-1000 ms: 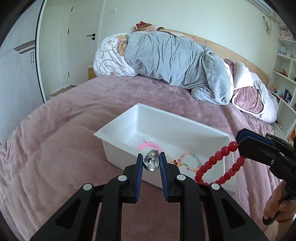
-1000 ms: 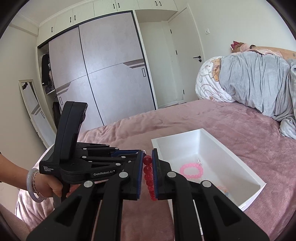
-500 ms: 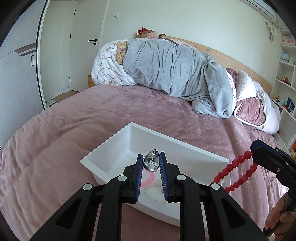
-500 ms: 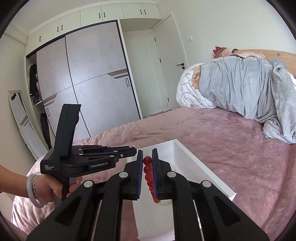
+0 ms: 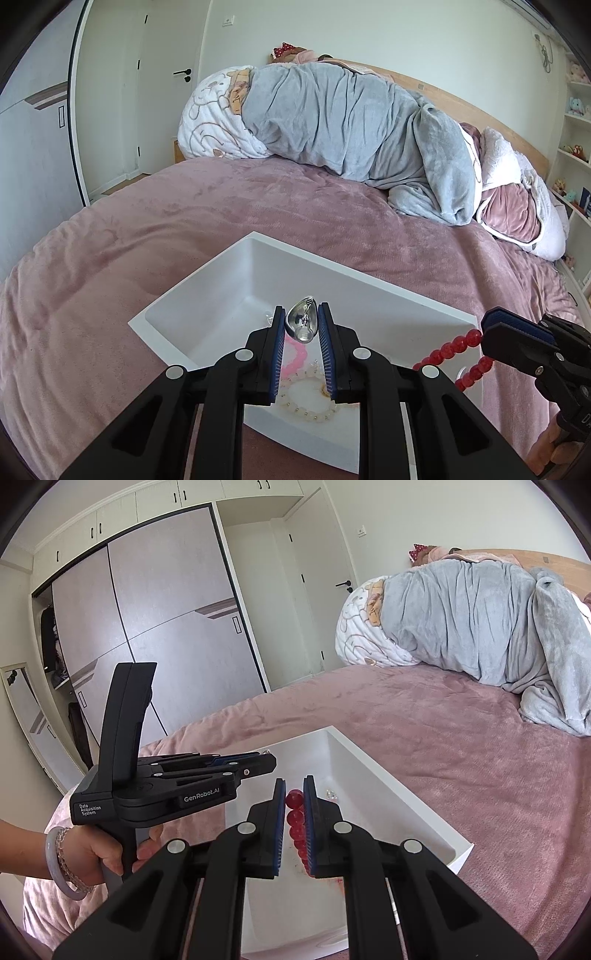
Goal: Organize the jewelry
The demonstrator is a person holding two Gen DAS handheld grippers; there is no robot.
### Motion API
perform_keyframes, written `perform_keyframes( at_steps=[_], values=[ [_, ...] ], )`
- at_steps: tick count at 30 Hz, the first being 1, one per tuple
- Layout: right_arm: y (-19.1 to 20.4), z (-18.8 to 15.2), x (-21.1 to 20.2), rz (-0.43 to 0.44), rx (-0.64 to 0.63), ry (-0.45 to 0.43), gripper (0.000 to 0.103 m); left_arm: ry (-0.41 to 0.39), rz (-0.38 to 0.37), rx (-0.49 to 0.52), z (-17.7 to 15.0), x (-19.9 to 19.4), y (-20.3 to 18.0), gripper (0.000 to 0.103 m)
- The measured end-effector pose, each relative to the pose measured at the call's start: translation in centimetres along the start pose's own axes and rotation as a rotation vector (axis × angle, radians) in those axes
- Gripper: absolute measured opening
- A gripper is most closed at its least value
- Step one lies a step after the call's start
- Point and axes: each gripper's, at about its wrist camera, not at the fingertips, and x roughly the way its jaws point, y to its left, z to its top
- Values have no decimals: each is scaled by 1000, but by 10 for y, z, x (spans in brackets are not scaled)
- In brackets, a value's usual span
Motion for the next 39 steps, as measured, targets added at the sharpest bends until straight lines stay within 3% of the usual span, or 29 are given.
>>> perform_keyframes(
  at_steps=[1, 3, 10, 12, 14, 15, 18, 23, 25, 28, 35, 39],
  values=[
    [0, -1, 3, 2, 1, 7, 11, 4, 8, 4, -1, 2, 0, 23],
    [0, -4, 8, 3, 3, 16, 11, 9, 29, 9, -5, 5, 0, 38],
    [-1, -8, 18, -27, -1, 45, 13, 5, 33, 27, -12, 2, 4, 44],
    [-1, -8, 19, -40, 0, 48, 18, -18, 52, 41, -12, -5, 4, 57],
    [1, -7, 17, -51, -4, 42, 45, -53, 58, 52, -11, -16, 5, 60],
    [2, -6, 16, -60, -11, 37, 52, -64, 62, 56, -10, -21, 5, 65],
    [10, -2, 11, -80, -44, 28, 57, -100, 83, 63, -7, -38, 7, 74],
    [27, 4, -10, -118, -89, -5, 85, -115, 108, 57, 5, -67, 11, 84],
    [35, 6, -21, -136, -110, -17, 91, -144, 118, 65, 9, -85, 10, 89],
    [45, 8, -37, -148, -122, -33, 97, -176, 139, 77, 10, -112, 7, 93],
    [63, 8, -71, -197, -133, -46, 98, -221, 169, 100, -6, -162, -14, 99],
    [70, 6, -92, -221, -138, -52, 98, -291, 162, 41, -21, -197, -24, 99]
  ],
)
